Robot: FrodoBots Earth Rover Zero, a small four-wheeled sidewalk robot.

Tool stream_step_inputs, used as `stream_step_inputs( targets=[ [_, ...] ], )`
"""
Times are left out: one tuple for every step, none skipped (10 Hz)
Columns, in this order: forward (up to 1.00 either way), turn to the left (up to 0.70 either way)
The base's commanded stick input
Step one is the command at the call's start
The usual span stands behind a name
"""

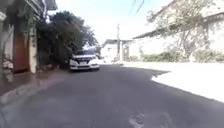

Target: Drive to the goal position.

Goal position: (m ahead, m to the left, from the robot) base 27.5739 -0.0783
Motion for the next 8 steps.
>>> stream_step_inputs(
  targets=[
    [0.7, -0.03],
    [0.7, -0.03],
    [0.7, -0.03],
    [0.7, -0.03],
    [0.7, -0.03],
    [0.7, -0.03],
    [0.7, -0.03],
    [0.7, -0.03]
  ],
)
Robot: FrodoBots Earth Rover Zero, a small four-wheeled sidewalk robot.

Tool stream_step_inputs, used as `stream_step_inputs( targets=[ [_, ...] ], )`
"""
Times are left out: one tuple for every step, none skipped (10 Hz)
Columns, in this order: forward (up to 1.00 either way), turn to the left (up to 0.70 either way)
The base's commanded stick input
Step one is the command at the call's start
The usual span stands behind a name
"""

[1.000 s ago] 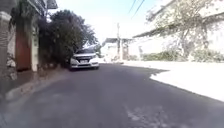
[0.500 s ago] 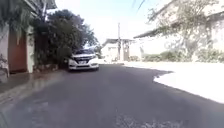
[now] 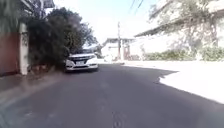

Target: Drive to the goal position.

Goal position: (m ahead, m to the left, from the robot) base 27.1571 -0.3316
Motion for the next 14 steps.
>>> stream_step_inputs(
  targets=[
    [0.7, -0.03],
    [0.7, -0.03],
    [0.7, -0.03],
    [0.7, -0.03],
    [0.7, -0.03],
    [0.7, -0.03],
    [0.7, -0.03],
    [0.7, -0.03],
    [0.7, -0.03],
    [0.7, -0.03],
    [0.7, -0.03],
    [0.7, -0.03],
    [0.7, -0.03],
    [0.7, -0.03]
  ],
)
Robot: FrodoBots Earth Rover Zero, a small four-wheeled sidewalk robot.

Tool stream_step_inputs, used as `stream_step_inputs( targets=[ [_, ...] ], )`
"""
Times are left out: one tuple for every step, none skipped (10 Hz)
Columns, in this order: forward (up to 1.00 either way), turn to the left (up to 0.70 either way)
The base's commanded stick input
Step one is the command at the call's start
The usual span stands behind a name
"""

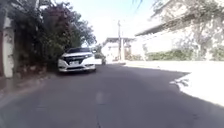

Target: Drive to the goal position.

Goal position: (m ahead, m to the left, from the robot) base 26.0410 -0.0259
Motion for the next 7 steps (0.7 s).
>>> stream_step_inputs(
  targets=[
    [0.7, -0.03],
    [0.7, -0.03],
    [0.7, -0.03],
    [0.7, -0.03],
    [0.7, -0.03],
    [0.7, -0.03],
    [0.7, -0.03]
  ],
)
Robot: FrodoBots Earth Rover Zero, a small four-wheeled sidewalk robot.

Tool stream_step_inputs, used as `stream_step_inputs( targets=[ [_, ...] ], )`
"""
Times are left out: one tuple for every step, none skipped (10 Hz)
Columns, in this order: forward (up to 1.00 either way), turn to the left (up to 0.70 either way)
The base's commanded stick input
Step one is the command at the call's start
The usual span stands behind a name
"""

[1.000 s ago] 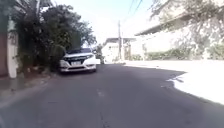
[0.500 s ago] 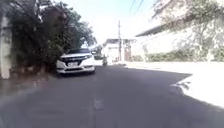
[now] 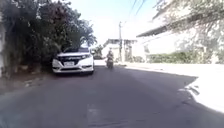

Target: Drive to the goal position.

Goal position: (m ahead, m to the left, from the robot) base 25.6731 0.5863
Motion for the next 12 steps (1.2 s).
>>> stream_step_inputs(
  targets=[
    [0.7, -0.03],
    [0.7, -0.03],
    [0.7, -0.03],
    [0.7, -0.03],
    [0.7, -0.03],
    [0.7, -0.03],
    [0.7, -0.03],
    [0.7, -0.03],
    [0.7, -0.03],
    [0.7, -0.03],
    [0.7, -0.03],
    [0.7, -0.03]
  ],
)
